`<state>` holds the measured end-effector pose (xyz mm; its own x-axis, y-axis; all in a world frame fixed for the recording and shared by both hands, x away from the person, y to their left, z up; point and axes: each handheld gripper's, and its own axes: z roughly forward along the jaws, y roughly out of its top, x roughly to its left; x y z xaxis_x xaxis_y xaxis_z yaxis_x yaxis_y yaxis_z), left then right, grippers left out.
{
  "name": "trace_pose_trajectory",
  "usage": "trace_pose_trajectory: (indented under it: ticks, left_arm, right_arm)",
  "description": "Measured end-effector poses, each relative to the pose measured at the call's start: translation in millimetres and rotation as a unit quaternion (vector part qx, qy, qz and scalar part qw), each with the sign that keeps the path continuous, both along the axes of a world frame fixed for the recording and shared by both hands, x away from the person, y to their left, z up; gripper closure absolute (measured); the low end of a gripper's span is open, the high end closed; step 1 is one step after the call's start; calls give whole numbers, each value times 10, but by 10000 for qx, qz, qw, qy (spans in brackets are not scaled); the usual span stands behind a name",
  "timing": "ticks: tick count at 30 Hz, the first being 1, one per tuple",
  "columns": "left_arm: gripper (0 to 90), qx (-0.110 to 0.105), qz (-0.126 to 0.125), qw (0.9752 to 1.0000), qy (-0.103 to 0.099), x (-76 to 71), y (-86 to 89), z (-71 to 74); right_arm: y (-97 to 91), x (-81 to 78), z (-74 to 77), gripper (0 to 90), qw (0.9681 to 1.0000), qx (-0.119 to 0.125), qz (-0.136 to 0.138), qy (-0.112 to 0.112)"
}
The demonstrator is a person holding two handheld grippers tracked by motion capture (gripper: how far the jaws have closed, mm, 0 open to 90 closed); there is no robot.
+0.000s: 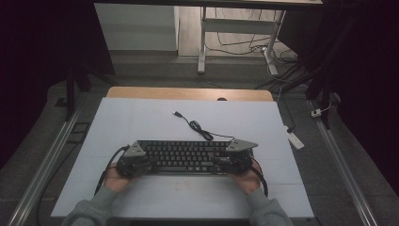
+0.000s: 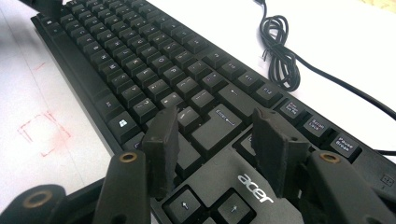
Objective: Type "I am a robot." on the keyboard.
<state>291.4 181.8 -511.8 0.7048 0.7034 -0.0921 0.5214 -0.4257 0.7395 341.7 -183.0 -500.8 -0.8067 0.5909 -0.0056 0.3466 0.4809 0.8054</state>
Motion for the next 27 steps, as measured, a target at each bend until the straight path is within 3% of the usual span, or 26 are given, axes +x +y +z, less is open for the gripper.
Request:
trace_pose_trajectory:
  ticks: [10,27]
  left_arm:
    - [890,211,-231,9995,57,30,-224,-57]
    - [891,344,-343,9988,102,48,-357,-110]
  right_arm:
    - [-10,5,-2,514,10000,-1,-28,-31]
    - [-13,12,-13,514,9999,-75,-74,-3]
